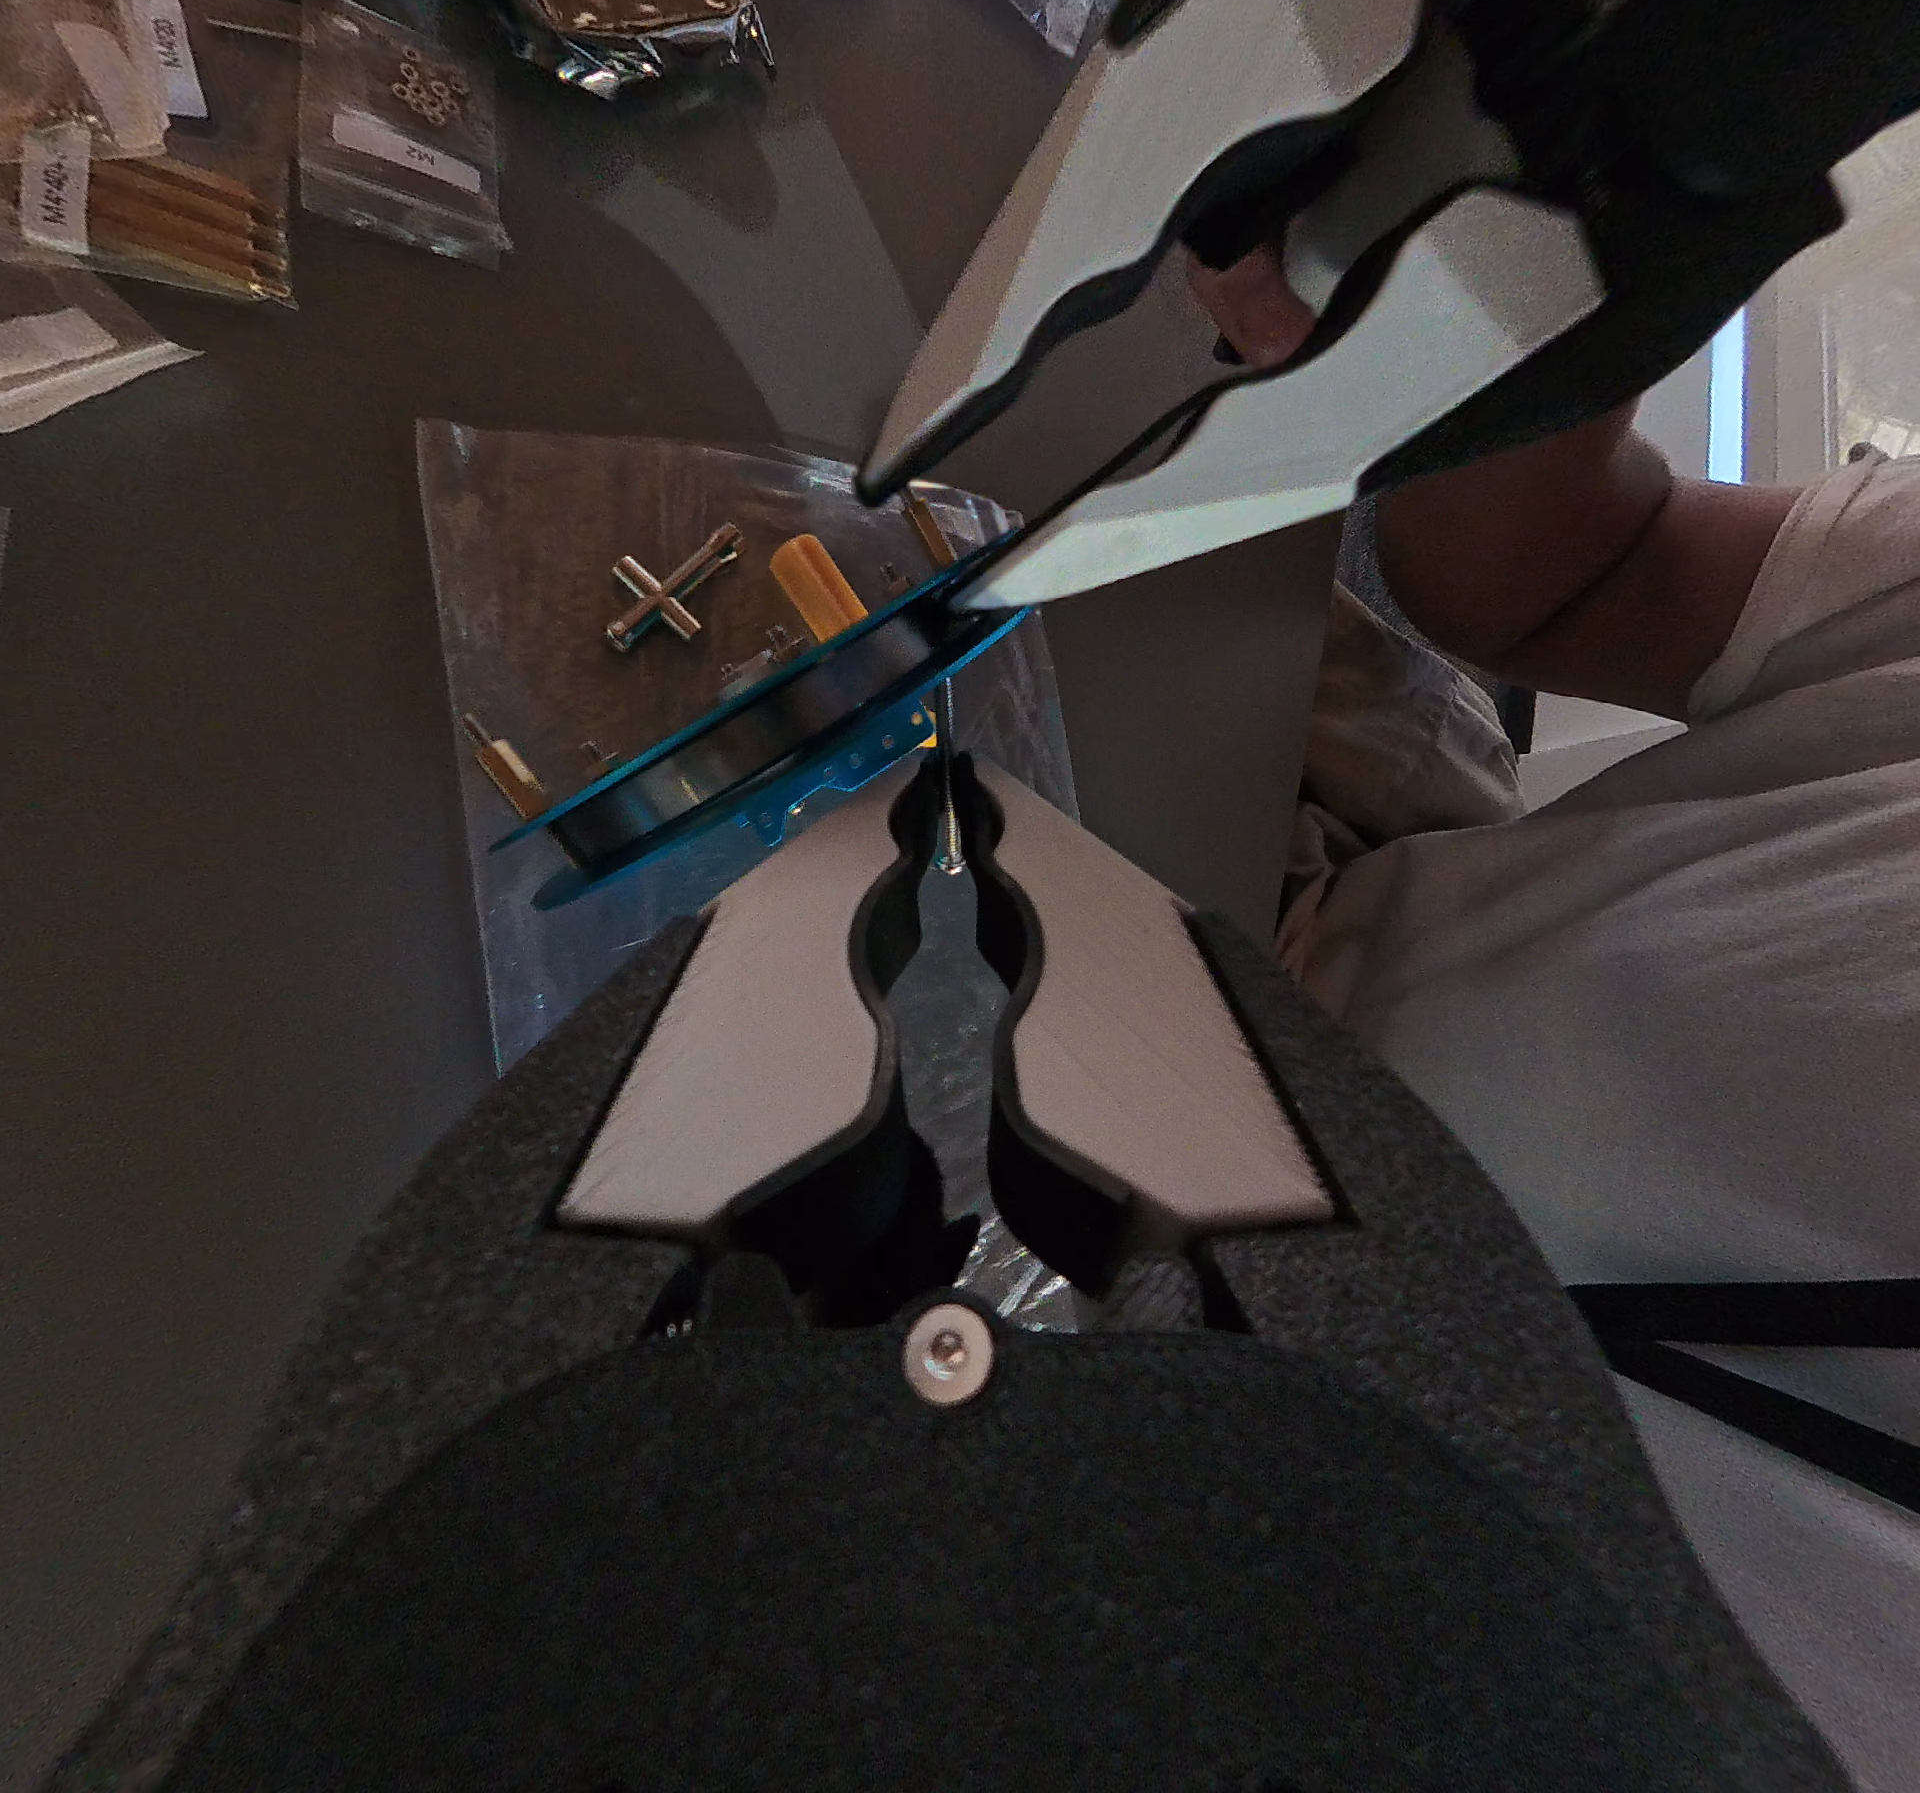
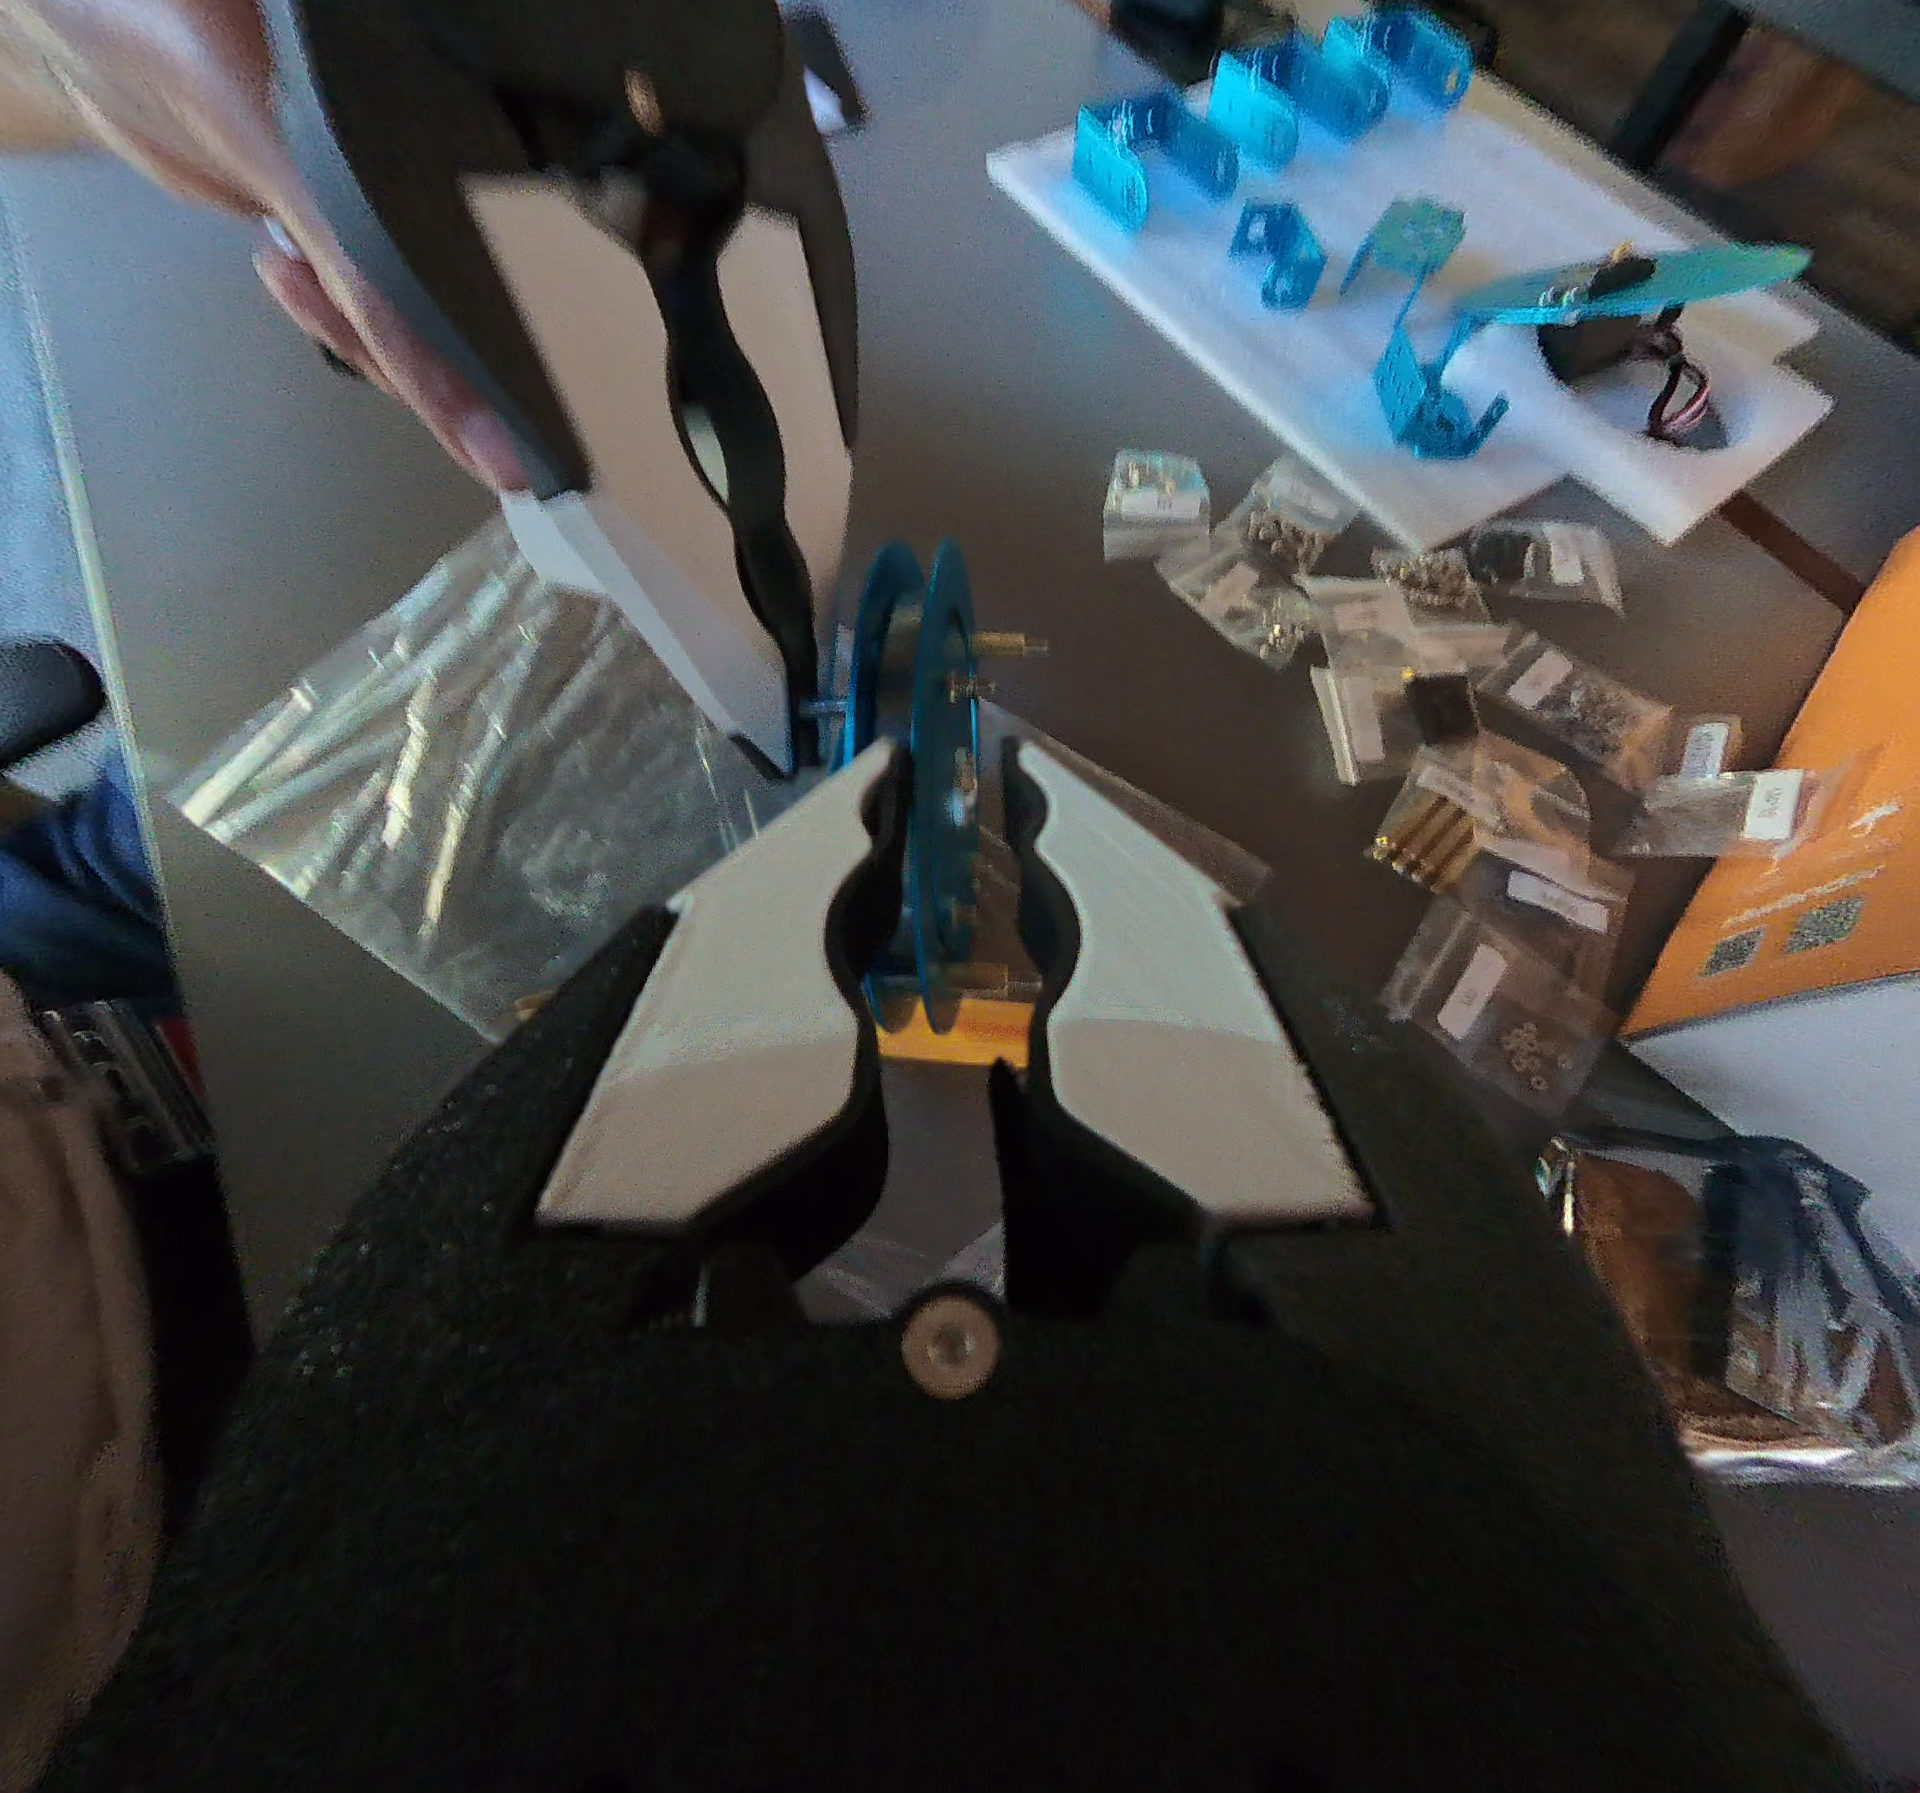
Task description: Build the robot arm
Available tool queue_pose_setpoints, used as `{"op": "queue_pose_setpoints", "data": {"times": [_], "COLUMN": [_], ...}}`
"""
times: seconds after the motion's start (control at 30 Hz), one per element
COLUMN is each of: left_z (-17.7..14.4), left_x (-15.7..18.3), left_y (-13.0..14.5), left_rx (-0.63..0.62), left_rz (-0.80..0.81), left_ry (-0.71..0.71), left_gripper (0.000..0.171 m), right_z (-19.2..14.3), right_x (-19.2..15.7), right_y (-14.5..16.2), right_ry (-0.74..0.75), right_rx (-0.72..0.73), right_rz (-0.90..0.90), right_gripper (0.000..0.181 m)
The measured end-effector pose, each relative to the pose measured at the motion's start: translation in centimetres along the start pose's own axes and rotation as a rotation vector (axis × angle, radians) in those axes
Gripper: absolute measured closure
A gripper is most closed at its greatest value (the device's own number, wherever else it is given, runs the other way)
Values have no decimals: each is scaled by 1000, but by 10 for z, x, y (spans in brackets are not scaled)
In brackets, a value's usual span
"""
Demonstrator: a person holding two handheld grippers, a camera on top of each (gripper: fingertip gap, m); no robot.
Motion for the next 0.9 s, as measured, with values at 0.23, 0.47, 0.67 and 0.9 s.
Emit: {"op": "queue_pose_setpoints", "data": {"times": [0.23, 0.47, 0.67, 0.9], "left_z": [-8, -20, -22, -31], "left_x": [-8, -29, -27, -26], "left_y": [6, 13, 12, 14], "left_rx": [7, 35, 37, 61], "left_rz": [-12, -96, -99, -209], "left_ry": [-24, -28, -16, 71], "left_gripper": [170, 170, 170, 170], "right_z": [7, 12, 19, 22], "right_x": [5, 6, 1, -2], "right_y": [1, 2, -6, -10], "right_ry": [44, -32, -20, -16], "right_rx": [-40, -38, -54, -71], "right_rz": [-56, -25, -79, -104], "right_gripper": [180, 180, 181, 181]}}
Point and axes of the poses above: each gripper's, where its closed fingertips meet, z out along the fingers, y out of its underside, x = y × z across the jaws, the point moved 4 cm from there along -z, back along the fingers, and after that the axes turned 9 degrees about -y, right-handed, at the moved point
